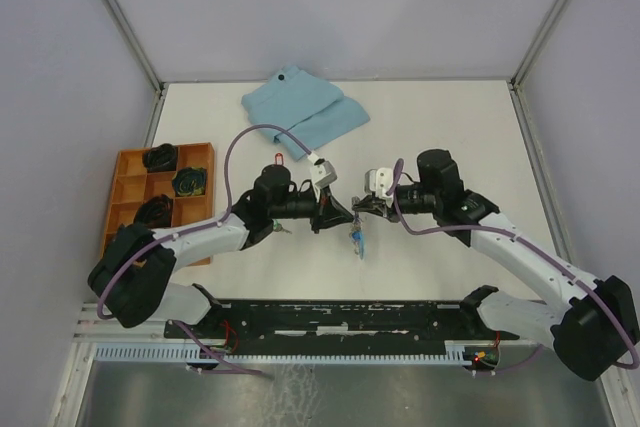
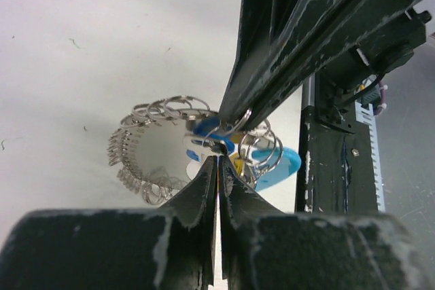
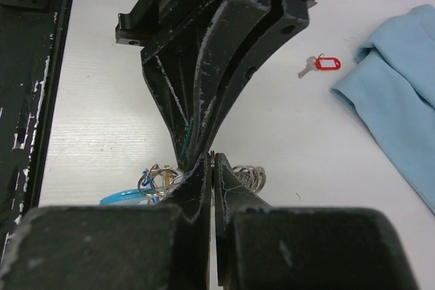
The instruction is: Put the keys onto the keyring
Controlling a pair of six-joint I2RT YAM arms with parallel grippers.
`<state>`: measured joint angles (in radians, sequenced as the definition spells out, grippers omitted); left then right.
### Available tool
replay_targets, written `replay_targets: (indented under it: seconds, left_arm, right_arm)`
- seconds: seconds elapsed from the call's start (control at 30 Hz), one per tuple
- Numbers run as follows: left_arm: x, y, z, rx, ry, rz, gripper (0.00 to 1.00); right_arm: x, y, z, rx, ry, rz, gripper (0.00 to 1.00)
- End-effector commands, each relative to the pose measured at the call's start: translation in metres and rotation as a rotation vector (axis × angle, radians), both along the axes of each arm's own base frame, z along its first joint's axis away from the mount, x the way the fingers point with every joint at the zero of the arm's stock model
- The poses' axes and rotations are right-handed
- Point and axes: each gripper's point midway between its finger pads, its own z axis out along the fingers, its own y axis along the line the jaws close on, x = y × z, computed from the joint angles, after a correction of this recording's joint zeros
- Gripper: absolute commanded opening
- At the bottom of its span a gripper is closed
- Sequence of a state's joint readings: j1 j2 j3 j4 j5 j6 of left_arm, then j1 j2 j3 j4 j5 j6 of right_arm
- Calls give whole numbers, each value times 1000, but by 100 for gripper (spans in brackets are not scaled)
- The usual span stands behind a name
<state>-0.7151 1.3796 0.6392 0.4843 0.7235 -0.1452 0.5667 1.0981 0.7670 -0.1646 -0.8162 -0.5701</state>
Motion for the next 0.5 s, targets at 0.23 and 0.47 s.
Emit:
replay_targets:
  seconds: [0.23, 0.47]
  left_arm:
    - [15, 6, 32, -119, -82, 125, 17]
    - [28, 17, 48, -186, -103, 214, 25]
  right_arm:
    - [22, -1, 35, 120, -130, -121, 1]
    - [20, -1, 34, 125, -129, -117, 1]
